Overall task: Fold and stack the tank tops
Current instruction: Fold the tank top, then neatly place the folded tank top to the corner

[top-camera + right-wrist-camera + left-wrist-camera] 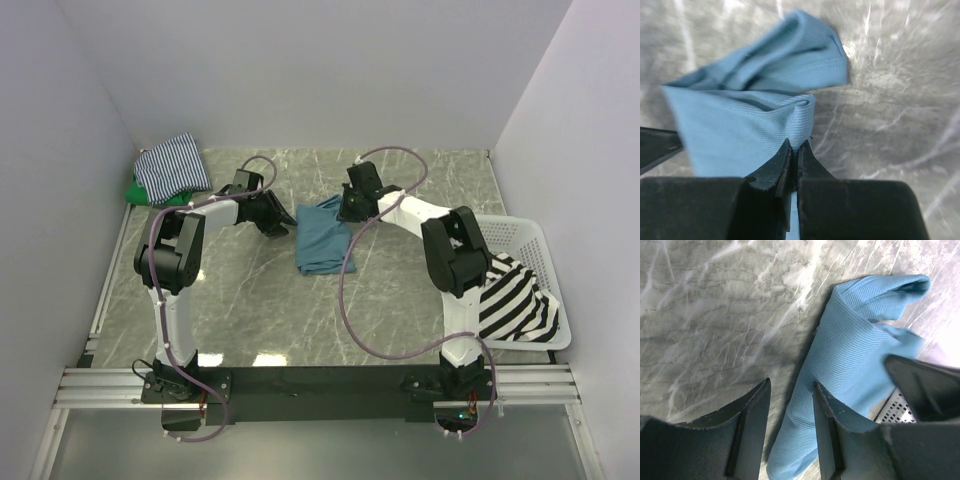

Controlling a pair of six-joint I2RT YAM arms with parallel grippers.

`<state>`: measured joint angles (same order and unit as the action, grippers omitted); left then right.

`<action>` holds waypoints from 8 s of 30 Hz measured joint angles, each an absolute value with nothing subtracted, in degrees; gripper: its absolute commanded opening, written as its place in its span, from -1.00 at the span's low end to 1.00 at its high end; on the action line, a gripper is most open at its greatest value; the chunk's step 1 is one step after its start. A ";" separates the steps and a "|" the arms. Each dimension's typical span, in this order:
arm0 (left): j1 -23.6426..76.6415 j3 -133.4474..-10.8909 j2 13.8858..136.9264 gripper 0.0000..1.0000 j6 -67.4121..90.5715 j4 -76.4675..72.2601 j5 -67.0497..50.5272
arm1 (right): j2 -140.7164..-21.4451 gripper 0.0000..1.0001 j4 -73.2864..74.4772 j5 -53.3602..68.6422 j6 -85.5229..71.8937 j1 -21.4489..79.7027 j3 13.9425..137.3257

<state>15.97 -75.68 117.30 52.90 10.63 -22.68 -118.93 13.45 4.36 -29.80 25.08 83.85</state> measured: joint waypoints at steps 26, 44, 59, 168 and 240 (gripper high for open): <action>17.89 -76.55 118.06 -0.07 51.72 11.27 -22.79 | -118.37 -0.14 17.19 -4.25 -27.38 20.51 85.80; 21.02 -76.90 119.79 -0.05 53.25 2.63 -25.67 | -100.86 0.03 16.25 -1.93 -29.98 20.38 64.84; 23.27 -83.09 123.70 -0.05 52.56 4.21 -22.24 | -100.66 -1.00 12.21 1.87 -32.45 21.23 56.62; 29.87 -75.37 115.46 0.17 41.17 16.05 -23.79 | -107.94 -0.28 -1.93 24.64 -47.24 16.29 74.59; 12.05 -121.84 140.77 -0.99 25.91 34.20 9.17 | -80.97 -0.02 16.25 12.25 -33.93 34.61 57.41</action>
<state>12.05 -121.84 140.77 25.91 34.20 9.17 -80.97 16.25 12.25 -33.93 34.61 57.41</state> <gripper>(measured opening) 0.072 0.489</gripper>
